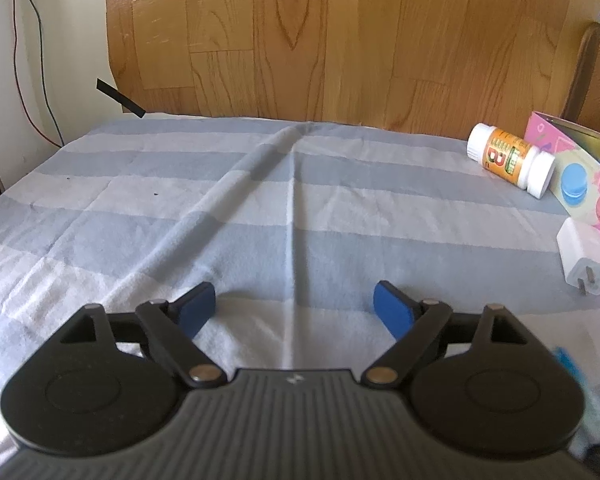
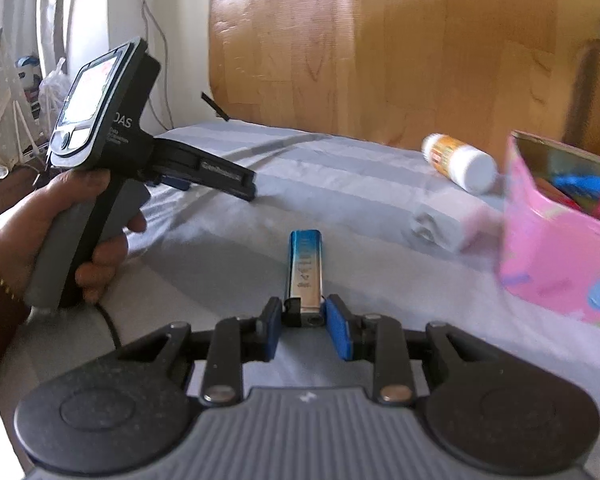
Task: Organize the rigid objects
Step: 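Lift the blue lighter and carry it toward the left gripper, then pass the blue lighter from the right gripper into the left gripper, then lower the blue lighter into the tin and open the left gripper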
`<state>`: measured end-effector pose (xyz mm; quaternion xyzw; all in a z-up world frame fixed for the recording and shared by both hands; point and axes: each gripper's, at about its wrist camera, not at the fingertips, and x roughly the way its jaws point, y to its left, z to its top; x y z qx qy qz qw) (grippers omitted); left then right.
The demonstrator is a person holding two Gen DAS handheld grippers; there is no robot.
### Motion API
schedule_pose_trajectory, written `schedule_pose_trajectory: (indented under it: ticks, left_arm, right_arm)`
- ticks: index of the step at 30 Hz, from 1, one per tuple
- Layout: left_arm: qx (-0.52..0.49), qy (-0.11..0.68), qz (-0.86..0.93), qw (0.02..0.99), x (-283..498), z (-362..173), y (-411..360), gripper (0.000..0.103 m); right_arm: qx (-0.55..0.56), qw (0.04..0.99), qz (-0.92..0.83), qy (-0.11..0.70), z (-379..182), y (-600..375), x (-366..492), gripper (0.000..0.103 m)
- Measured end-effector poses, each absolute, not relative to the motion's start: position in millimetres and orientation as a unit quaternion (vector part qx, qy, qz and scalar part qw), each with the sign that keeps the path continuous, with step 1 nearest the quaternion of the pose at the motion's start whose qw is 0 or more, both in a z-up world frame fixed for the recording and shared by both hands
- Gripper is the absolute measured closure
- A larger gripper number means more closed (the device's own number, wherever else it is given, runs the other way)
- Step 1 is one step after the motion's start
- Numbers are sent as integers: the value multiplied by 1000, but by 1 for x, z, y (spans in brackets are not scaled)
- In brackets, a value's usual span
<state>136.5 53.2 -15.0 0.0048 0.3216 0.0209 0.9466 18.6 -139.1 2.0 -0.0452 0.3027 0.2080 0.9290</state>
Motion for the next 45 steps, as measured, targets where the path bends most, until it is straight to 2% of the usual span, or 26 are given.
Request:
schedule_pose_trajectory:
  ticks: [5,8,9,19,23,25,28,29,30,31,32,33,38,45]
  left_arm:
    - [23,318,30,947,136,-15,47,14]
    - [51,309,31,949,129,-14,31,18]
    - [46,310,12,950,124,-14,23,21]
    - [23,362,-241,900,72,-7,-115,25]
    - [-14,405,-309,860,66,-2,-148,29]
    - [-54,444,-348,824,69,-3,-158,29]
    - [-60,458,-350,814,69,-4,-170,30]
    - [-68,463,-351,811,71,-4,-171,38]
    - [-75,470,-352,806,73,-6,-173,52]
    - [-82,475,-349,804,74,-8,-176,58]
    - [-84,477,-343,804,74,-9,-180,78]
    - [-84,482,-342,802,76,-10,-183,81]
    - [-67,445,-362,816,79,19,-197,84]
    - [-79,356,-382,849,114,74,-208,84]
  right_arm:
    - [-27,936,171,305,2,-182,-8,78]
    - [-14,942,138,305,2,-211,-25,78]
    - [-11,944,124,304,2,-221,-31,78]
    - [57,952,48,296,0,-289,-67,78]
    - [142,943,65,293,-4,-316,-73,78]
    - [203,931,83,293,-7,-331,-73,78]
    - [312,894,122,297,-17,-354,-70,78]
    - [342,882,133,294,-21,-362,-70,78]
    - [356,877,140,291,-23,-366,-70,78]
    - [364,873,145,290,-23,-368,-69,78]
    - [367,872,146,290,-23,-368,-70,78]
    - [367,872,148,289,-22,-367,-70,78]
    - [340,889,137,274,-10,-362,-62,78]
    - [226,952,102,182,56,-349,-24,78]
